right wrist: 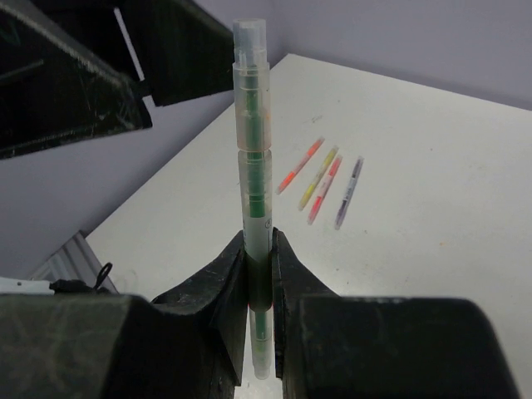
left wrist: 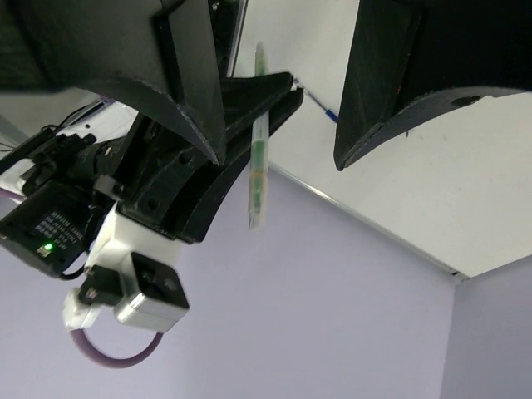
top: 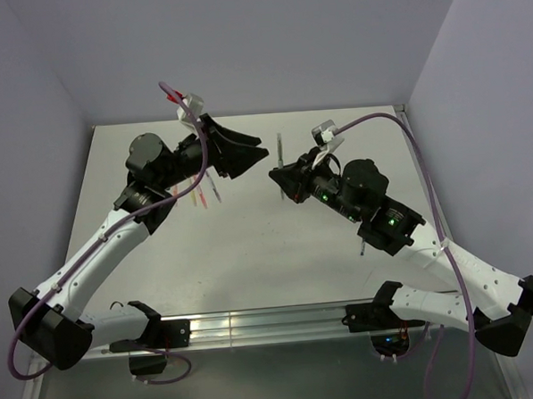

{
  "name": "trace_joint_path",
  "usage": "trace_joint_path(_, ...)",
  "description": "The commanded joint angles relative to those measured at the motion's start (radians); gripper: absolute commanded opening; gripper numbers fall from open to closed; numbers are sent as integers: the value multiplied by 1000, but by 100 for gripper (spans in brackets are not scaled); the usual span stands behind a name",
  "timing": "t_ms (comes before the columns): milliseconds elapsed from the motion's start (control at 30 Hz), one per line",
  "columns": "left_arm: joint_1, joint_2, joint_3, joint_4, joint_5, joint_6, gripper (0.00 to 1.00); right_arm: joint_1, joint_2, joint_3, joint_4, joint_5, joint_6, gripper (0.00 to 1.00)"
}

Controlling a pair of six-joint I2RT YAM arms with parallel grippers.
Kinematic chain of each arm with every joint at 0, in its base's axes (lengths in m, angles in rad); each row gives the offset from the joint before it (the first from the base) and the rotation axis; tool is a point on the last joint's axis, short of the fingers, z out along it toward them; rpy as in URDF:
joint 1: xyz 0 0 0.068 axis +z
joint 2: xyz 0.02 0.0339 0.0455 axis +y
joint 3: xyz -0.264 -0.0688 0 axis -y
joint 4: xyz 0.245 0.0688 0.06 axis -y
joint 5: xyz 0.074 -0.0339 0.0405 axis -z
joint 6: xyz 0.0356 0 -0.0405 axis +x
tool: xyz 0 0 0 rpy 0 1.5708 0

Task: Insert the pens into the pen caps
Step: Press the pen cap onto the pen.

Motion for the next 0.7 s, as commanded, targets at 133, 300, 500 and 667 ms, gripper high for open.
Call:
trace_joint_path(133, 21, 24, 54, 157, 59, -89, 61, 25, 26, 52, 56, -72, 13, 0)
trace_joint_path(300, 19, 53, 74, 172, 79, -105, 61, 36, 32, 56, 56, -67, 13, 0)
trace_joint_path(500, 21, 81, 80, 175, 96, -121, 60, 39, 37, 61, 54, -63, 15, 0)
trace_joint_path(667, 21, 93, 81, 193, 104, -135, 58, 41, 41, 65, 50, -63, 12, 0)
